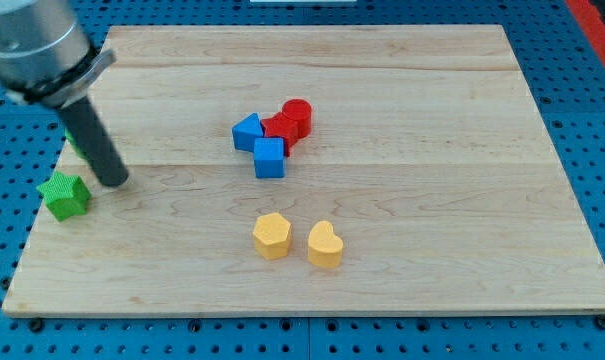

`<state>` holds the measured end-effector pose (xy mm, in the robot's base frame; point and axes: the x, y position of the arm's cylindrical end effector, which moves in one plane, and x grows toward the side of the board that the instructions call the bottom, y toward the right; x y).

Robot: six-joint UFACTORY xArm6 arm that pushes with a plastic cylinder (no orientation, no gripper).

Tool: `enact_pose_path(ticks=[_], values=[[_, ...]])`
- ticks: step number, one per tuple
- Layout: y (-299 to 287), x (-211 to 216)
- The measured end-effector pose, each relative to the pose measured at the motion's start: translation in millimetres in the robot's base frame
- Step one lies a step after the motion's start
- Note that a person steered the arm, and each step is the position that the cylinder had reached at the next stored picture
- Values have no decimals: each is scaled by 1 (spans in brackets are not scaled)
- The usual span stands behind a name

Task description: Slide the green circle vertically above the green star

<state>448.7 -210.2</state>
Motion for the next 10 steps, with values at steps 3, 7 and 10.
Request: enact_pose_path(ticks=[3,7,10], values=[[-53,12],[-34,-135],[-40,-20]])
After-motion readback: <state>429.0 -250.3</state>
